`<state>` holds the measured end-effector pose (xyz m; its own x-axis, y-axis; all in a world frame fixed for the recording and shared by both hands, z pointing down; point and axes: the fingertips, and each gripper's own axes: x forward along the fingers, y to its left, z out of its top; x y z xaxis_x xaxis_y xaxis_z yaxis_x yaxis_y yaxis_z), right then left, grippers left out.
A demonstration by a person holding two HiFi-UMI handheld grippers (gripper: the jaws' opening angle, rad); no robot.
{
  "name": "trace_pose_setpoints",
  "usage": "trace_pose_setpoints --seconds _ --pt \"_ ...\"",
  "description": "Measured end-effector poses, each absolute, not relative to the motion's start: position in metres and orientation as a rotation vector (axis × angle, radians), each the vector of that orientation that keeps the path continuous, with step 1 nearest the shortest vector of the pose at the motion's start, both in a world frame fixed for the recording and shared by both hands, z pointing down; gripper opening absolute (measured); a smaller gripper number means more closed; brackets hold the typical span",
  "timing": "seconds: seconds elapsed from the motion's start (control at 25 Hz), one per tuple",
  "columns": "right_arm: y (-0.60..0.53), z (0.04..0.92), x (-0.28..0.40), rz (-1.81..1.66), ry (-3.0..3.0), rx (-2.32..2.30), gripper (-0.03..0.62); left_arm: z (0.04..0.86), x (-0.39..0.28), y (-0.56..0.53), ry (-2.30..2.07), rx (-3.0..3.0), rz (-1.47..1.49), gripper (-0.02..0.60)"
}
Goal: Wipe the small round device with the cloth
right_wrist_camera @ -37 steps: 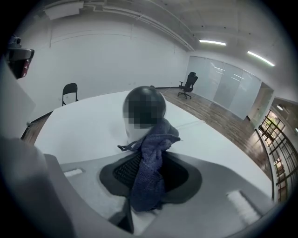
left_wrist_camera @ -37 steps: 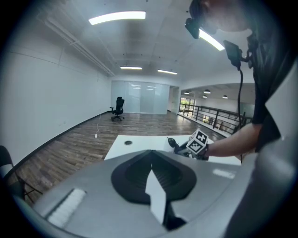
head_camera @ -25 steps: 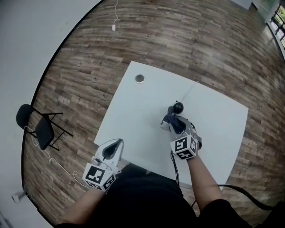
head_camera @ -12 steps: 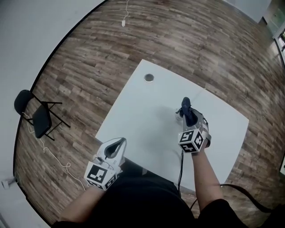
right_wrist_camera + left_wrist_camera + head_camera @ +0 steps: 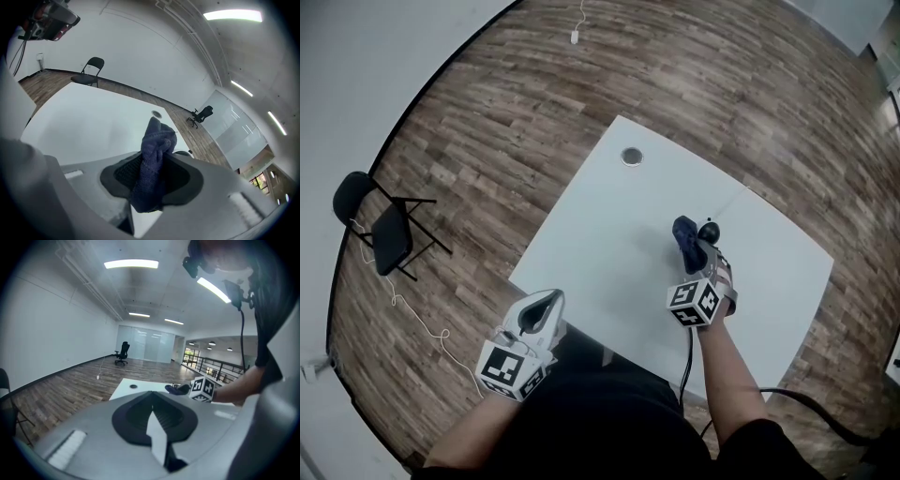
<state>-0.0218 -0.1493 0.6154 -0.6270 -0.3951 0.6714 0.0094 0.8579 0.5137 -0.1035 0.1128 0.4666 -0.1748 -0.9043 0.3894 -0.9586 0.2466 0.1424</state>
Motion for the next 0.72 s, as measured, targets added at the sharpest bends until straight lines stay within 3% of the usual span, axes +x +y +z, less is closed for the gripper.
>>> trace_pose_setpoints --seconds 0.72 --pt "-0.126 0.663 -0.030 -0.275 -2.188 0.136 0.124 0.482 -0.116 0.136 -2.111 1.620 0.184 0.006"
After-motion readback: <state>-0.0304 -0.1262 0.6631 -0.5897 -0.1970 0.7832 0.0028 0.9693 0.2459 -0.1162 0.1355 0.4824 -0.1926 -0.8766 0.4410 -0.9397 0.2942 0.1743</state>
